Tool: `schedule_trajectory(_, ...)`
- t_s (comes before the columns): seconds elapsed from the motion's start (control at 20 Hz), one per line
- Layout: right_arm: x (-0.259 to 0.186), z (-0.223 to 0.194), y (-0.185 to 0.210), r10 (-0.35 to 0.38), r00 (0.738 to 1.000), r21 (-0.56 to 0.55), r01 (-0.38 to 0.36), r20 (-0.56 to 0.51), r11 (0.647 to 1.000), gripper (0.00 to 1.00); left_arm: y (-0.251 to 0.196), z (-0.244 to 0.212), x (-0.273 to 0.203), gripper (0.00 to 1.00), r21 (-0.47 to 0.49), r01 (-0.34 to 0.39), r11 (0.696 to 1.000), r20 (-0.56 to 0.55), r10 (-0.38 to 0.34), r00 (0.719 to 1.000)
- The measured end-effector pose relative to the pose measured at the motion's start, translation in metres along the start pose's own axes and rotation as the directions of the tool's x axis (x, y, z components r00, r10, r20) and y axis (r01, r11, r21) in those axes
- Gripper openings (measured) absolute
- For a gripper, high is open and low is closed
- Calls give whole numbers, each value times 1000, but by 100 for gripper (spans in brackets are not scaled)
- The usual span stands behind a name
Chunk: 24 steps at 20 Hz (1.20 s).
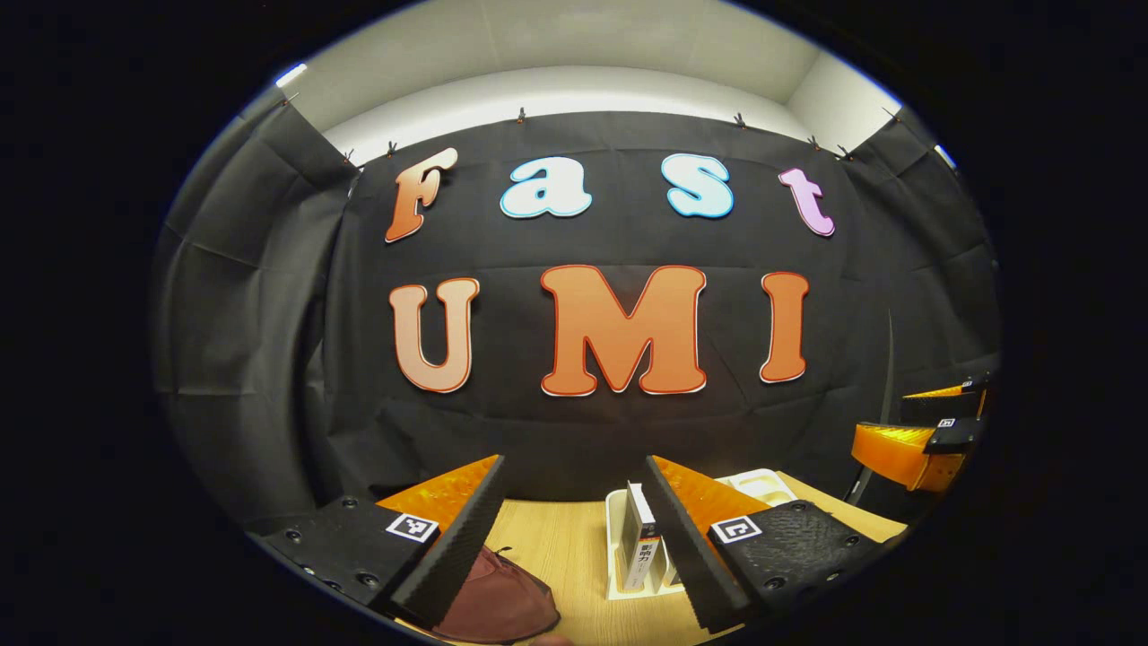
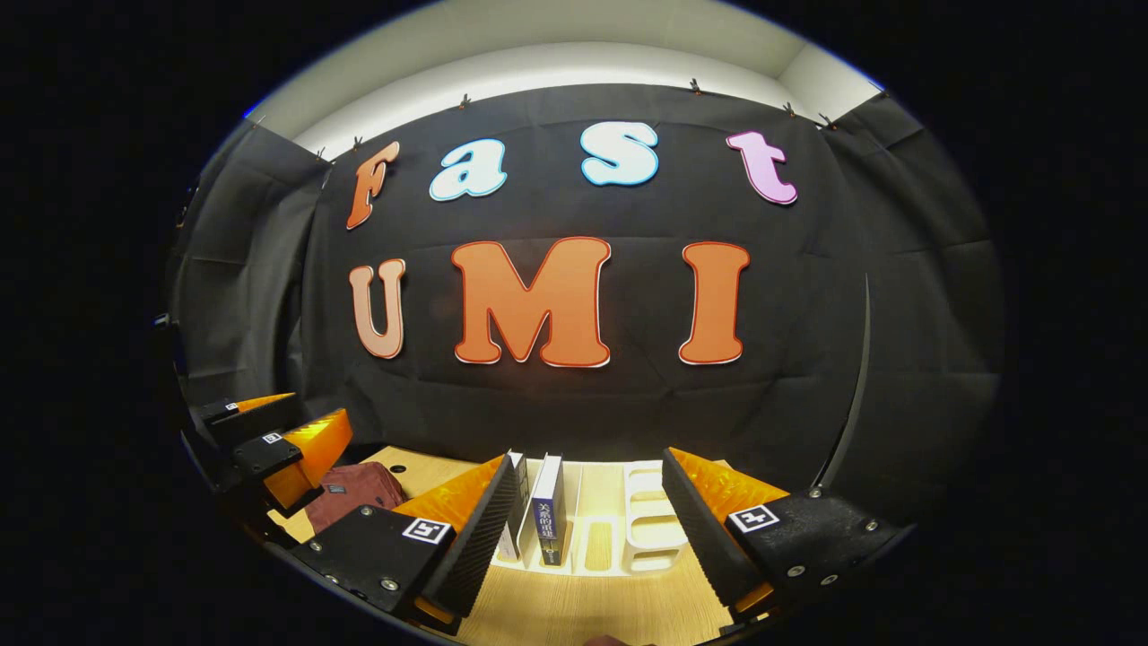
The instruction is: Open the schoolbag, grab two books from the bookshelf and put them into the schoolbag.
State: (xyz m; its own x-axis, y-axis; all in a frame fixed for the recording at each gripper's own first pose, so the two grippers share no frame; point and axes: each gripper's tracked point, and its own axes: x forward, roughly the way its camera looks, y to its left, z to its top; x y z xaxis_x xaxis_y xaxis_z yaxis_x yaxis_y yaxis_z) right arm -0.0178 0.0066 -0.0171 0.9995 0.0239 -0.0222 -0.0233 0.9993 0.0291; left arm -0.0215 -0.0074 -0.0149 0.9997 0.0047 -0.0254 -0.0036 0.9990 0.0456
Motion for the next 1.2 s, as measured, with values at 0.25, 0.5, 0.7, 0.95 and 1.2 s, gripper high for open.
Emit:
schedule_trajectory(0.25, 3, 2, 4, 17, 1000, -3, -17, 10, 1000, 96, 5, 7, -1, 94, 9, -23, 1000, 22, 23, 1000)
schedule_trajectory(0.5, 8, 4, 11, 37, 999, 0, -37, 17, 999, 96, 15, 5, -2, 94, 6, -44, 999, 23, 44, 999)
schedule_trajectory(0.7, 9, 1, 19, 57, 998, -19, -57, 14, 998, 96, 22, 2, -3, 94, 19, -60, 998, 13, 59, 998)
schedule_trajectory(0.95, 10, 0, 25, 69, 998, -18, -68, 7, 997, 96, 23, -5, -3, 94, 37, -54, 998, -4, 54, 999)
schedule_trajectory(1.2, 8, -5, 25, 68, 998, -14, -68, -3, 998, 96, 32, -34, -2, 94, 88, -68, 994, -73, 75, 995)
